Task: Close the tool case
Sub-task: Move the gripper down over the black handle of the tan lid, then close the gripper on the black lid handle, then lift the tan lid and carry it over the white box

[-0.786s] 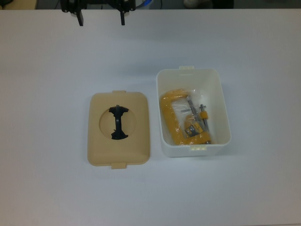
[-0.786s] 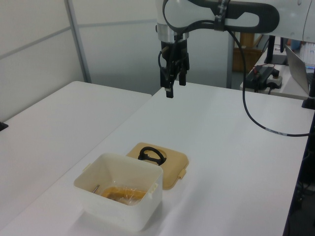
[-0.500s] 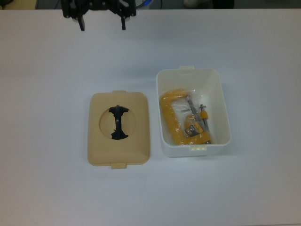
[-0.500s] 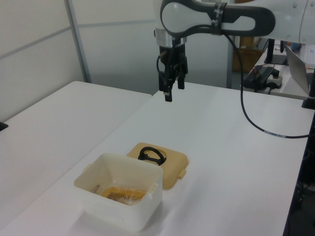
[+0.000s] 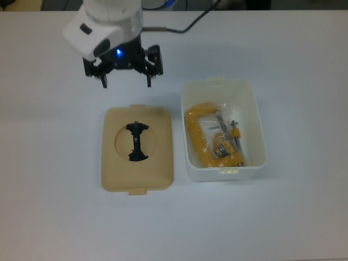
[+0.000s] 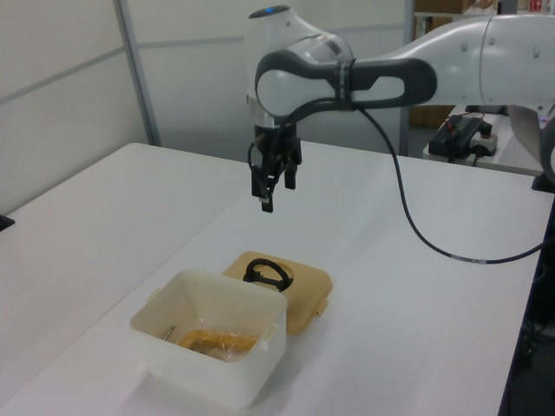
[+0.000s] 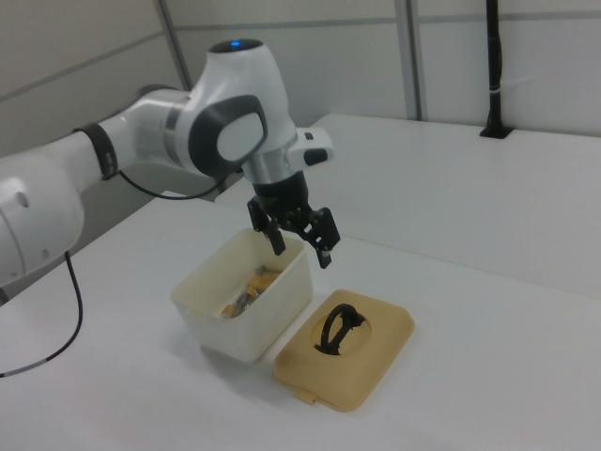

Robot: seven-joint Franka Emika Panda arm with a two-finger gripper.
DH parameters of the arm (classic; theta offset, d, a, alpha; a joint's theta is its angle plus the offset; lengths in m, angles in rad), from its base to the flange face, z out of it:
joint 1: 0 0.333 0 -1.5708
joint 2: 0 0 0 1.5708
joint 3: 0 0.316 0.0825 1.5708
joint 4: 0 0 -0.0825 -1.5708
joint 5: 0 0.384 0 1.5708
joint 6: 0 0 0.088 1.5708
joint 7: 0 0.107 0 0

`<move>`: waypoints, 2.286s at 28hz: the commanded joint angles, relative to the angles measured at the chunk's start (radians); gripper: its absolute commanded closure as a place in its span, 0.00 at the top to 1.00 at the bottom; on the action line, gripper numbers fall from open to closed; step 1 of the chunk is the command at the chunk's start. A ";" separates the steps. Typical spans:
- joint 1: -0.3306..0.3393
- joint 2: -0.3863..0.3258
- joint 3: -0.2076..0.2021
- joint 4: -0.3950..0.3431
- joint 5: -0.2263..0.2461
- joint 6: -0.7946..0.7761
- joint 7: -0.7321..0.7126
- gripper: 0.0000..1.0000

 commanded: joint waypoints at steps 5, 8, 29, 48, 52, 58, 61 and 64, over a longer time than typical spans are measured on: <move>0.012 0.080 0.005 -0.011 -0.002 0.105 0.050 1.00; 0.012 0.093 0.005 -0.011 -0.002 0.111 0.049 1.00; 0.032 0.202 0.005 -0.026 -0.065 0.206 0.118 1.00; 0.057 0.252 0.008 -0.026 -0.093 0.235 0.161 0.47; 0.057 0.251 0.008 -0.026 -0.091 0.235 0.161 0.18; 0.055 0.251 0.007 -0.025 -0.090 0.232 0.159 0.00; 0.047 0.247 0.005 -0.018 -0.088 0.227 0.151 0.00; 0.041 0.238 -0.001 -0.017 -0.082 0.221 0.136 0.00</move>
